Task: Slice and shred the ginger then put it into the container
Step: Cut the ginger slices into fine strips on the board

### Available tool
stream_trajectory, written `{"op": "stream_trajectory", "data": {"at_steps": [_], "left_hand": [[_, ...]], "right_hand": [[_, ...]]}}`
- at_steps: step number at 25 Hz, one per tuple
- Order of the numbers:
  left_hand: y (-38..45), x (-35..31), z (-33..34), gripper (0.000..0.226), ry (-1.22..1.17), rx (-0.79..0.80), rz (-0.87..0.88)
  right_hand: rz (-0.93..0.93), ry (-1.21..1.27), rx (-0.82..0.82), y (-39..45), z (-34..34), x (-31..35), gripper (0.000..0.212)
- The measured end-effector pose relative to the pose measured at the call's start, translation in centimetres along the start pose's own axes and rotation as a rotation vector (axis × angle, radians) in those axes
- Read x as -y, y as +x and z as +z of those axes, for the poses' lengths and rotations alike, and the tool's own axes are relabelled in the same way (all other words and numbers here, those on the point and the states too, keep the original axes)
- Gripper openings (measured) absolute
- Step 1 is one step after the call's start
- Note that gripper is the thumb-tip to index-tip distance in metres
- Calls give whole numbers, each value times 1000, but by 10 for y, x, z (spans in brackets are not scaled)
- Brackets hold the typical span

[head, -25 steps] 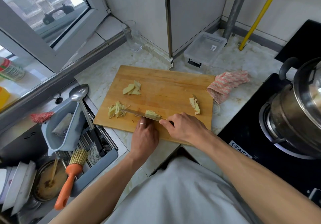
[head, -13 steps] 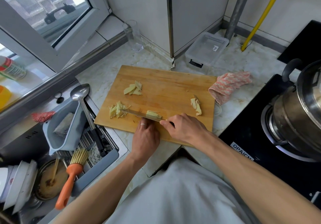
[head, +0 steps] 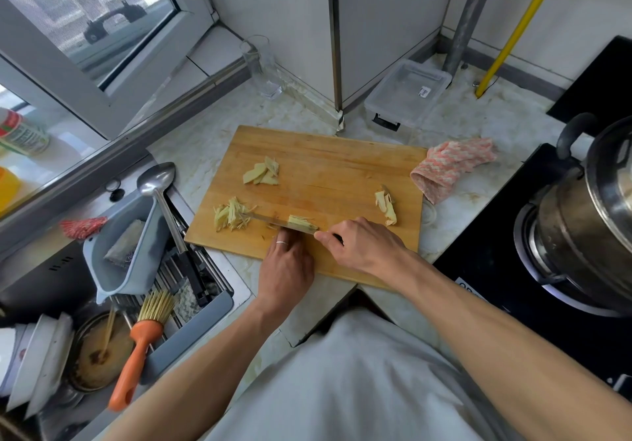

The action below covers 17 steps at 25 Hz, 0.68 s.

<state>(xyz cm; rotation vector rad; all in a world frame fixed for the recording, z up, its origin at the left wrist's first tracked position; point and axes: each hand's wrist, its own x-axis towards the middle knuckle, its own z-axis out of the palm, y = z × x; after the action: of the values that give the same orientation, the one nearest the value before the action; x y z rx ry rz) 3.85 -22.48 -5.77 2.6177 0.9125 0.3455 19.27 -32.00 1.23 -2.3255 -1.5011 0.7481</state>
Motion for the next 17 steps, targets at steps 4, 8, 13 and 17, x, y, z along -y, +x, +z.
{"op": "stream_trajectory", "data": {"at_steps": [4,8,13,17], "left_hand": [[-2,-3,0,37,49,-28,-6],[-1,1,0,41,93,-1,25],[0,-1,-2,43,91,14,13],[-1,-4,-3,44,79,33,-13]], "right_hand": [[-21,0,27,-5,-7,-2,58],[-27,-25,32,-5,-10,-1,56],[-18,-50,29,-3,-8,0,56],[-37,-34,24,-8,-8,-1,55]]}}
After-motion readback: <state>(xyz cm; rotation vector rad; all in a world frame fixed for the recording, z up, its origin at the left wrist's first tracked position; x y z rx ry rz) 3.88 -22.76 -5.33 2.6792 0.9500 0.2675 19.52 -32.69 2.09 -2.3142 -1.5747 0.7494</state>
